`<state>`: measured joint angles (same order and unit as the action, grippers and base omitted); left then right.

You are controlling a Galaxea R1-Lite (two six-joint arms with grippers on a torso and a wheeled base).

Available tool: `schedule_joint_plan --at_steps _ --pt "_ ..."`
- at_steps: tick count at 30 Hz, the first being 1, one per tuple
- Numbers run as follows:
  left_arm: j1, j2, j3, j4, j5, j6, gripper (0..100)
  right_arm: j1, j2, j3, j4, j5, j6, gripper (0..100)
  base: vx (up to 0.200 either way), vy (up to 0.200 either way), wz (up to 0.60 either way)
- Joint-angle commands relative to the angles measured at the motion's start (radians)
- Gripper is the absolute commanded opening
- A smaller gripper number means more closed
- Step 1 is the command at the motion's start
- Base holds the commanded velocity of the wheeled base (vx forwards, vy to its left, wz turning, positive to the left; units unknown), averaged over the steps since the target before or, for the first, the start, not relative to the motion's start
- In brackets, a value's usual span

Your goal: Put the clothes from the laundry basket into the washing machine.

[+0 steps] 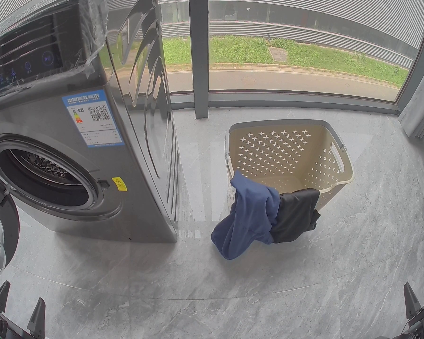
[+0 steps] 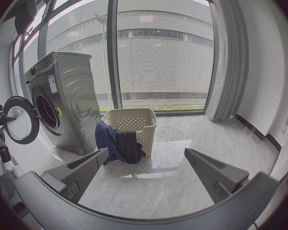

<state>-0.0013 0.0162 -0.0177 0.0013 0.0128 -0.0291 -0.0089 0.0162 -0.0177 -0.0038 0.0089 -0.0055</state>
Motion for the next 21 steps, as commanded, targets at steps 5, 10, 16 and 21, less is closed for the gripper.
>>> schedule_joint_plan --at_steps 5,10,16,21 --pt "0.000 -0.010 0.016 -0.001 0.001 -0.003 100 0.000 -0.013 0.018 -0.001 0.000 -0.001 100 0.040 0.000 0.00" --pt "0.000 -0.010 0.016 0.000 0.000 -0.003 100 0.000 -0.013 0.018 -0.001 0.000 -0.001 100 0.000 -0.040 0.00" --pt "0.000 -0.010 0.016 0.000 0.000 -0.002 100 0.000 -0.013 0.018 -0.001 0.000 -0.001 100 0.000 -0.200 0.00" --pt "0.000 -0.010 0.016 0.000 0.001 -0.003 100 0.000 -0.013 0.018 -0.001 0.000 -0.001 100 0.000 -0.200 0.00"
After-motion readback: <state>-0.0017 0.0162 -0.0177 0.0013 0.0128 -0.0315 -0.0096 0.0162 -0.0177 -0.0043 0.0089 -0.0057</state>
